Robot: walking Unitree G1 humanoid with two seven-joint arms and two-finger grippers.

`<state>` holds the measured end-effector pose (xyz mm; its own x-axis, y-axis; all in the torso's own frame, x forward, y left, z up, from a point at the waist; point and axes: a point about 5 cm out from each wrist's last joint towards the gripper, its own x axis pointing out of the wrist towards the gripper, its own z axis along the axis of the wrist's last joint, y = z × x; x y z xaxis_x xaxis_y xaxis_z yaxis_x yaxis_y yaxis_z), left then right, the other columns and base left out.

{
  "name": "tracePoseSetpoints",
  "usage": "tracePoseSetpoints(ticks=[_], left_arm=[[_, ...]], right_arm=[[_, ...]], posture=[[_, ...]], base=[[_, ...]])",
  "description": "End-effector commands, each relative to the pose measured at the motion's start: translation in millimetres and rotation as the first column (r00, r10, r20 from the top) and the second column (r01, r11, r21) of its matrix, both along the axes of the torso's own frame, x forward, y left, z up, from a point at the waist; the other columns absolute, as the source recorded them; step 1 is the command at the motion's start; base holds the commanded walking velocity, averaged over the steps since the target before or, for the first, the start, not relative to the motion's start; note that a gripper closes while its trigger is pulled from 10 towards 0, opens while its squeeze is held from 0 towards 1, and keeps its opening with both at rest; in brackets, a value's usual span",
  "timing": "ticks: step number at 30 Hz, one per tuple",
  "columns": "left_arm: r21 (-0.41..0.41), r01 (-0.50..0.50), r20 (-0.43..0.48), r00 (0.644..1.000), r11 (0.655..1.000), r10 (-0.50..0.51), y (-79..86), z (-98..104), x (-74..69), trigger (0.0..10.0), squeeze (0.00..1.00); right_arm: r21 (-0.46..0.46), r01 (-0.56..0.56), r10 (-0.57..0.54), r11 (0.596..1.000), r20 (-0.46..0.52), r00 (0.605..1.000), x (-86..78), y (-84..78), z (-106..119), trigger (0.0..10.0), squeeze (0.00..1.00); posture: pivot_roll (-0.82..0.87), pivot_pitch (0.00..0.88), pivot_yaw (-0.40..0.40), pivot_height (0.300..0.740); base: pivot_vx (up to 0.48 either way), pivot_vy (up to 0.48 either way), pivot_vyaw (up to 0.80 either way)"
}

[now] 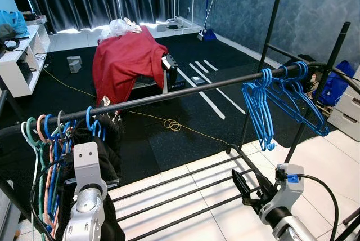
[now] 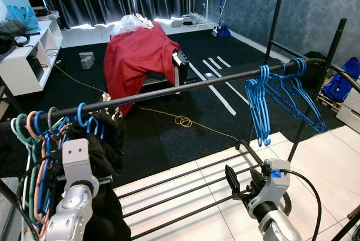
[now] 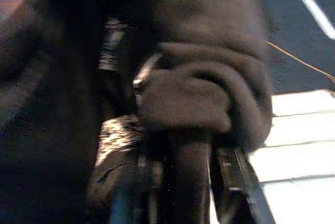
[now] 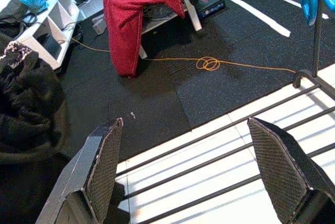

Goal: Hang hanger

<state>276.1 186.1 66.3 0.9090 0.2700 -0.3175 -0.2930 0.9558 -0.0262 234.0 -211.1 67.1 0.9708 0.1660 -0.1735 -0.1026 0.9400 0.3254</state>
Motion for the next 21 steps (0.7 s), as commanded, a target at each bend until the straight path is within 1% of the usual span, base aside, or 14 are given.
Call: tracePoseSetpoints(ticks=[1,2,3,4,5,6,8,10,11,12,15,16,19,21], left_arm=[[-0.077,0.128,0.007,0.992,0.989,-0.128,-22.2,-3.3,-0.4,10.0,1.0],[-0.077,0.128,0.007,0.992,0.989,-0.128,-22.2,-3.3,-0.4,10.0,1.0],[-0.108,0.214,0.048,0.977,0.971,-0.209,-37.0,0.9,0.4,10.0,1.0],[-0.108,0.214,0.048,0.977,0.971,-0.209,-37.0,0.9,0.4,10.0,1.0],[-0.135,0.28,0.087,0.959,0.95,-0.27,-48.9,5.8,0.8,10.0,1.0],[-0.135,0.28,0.087,0.959,0.95,-0.27,-48.9,5.8,0.8,10.0,1.0],[-0.161,0.369,0.168,0.924,0.915,-0.343,-59.9,17.2,0.7,10.0,1.0],[-0.165,0.405,0.203,0.906,0.899,-0.371,-62.4,22.2,0.2,10.0,1.0],[-0.108,0.385,0.237,0.905,0.917,-0.352,-49.6,29.6,-0.1,10.0,0.57],[-0.064,0.363,0.258,0.906,0.93,-0.336,-39.9,34.8,-0.6,10.0,0.57],[-0.036,0.345,0.266,0.908,0.938,-0.323,-33.0,37.5,-1.0,10.0,0.57],[0.034,0.331,0.267,0.906,0.943,-0.327,-24.9,40.2,-3.2,10.0,0.0],[0.189,0.155,0.234,0.952,0.97,-0.198,14.5,35.4,-26.5,10.0,0.0],[0.189,0.155,0.234,0.952,0.97,-0.198,14.5,35.4,-26.5,10.0,0.0]], right_arm=[[-0.002,-0.005,0.005,1.0,-0.013,1.0,1.2,0.6,-1.2,10.0,0.0],[-0.002,-0.005,0.005,1.0,-0.013,1.0,1.2,0.6,-1.2,10.0,0.0],[-0.002,-0.004,0.004,1.0,-0.013,1.0,1.4,0.4,-1.2,10.0,0.0],[-0.002,-0.004,0.004,1.0,-0.013,1.0,1.4,0.4,-1.2,10.0,0.0],[-0.002,-0.003,0.003,1.0,-0.013,1.0,1.5,0.2,-1.2,10.0,0.0],[-0.002,-0.003,0.003,1.0,-0.013,1.0,1.5,0.2,-1.2,10.0,0.0],[0.0,-0.003,0.003,1.0,-0.015,1.0,1.4,-0.3,-1.4,10.0,0.0],[0.003,-0.004,0.004,1.0,-0.016,1.0,1.2,-0.3,-1.4,10.0,0.0],[0.006,-0.006,0.006,1.0,-0.017,1.0,0.9,-0.5,-1.6,10.0,0.0],[0.008,-0.007,0.007,1.0,-0.018,1.0,0.7,-0.6,-1.6,10.0,0.0],[0.009,-0.008,0.008,1.0,-0.018,1.0,0.5,-0.7,-1.7,10.0,0.0],[0.009,-0.008,0.009,1.0,-0.019,1.0,0.5,-0.9,-1.7,10.0,0.0],[0.013,-0.013,0.014,1.0,-0.023,1.0,0.4,-2.0,-2.0,10.0,0.0],[0.013,-0.013,0.014,1.0,-0.023,1.0,0.4,-2.0,-2.0,10.0,0.0]], posture=[[-0.11,0.0,0.014,0.74],[-0.11,0.0,0.014,0.74],[-0.11,0.0,0.014,0.74],[-0.11,0.0,0.014,0.74],[-0.11,0.0,0.015,0.74],[-0.11,0.0,0.015,0.74],[-0.11,0.0,0.013,0.74],[-0.11,0.0,0.012,0.74],[-0.1,0.0,0.009,0.74],[-0.1,0.0,0.009,0.74],[-0.1,0.0,0.009,0.74],[-0.1,0.0,0.006,0.74],[-0.09,0.0,0.001,0.74],[-0.09,0.0,0.001,0.74]], base=[[0.0,0.0,0.0],[0.0,0.0,0.0],[0.0,0.0,0.0],[0.0,0.0,0.0],[0.0,0.0,0.0],[0.0,0.0,0.0],[0.0,0.0,0.0],[0.0,0.0,0.0],[0.0,0.0,0.0],[0.0,0.0,0.0],[0.0,0.0,0.0],[0.0,0.0,0.0],[0.0,0.0,0.0],[0.0,0.0,0.0]])
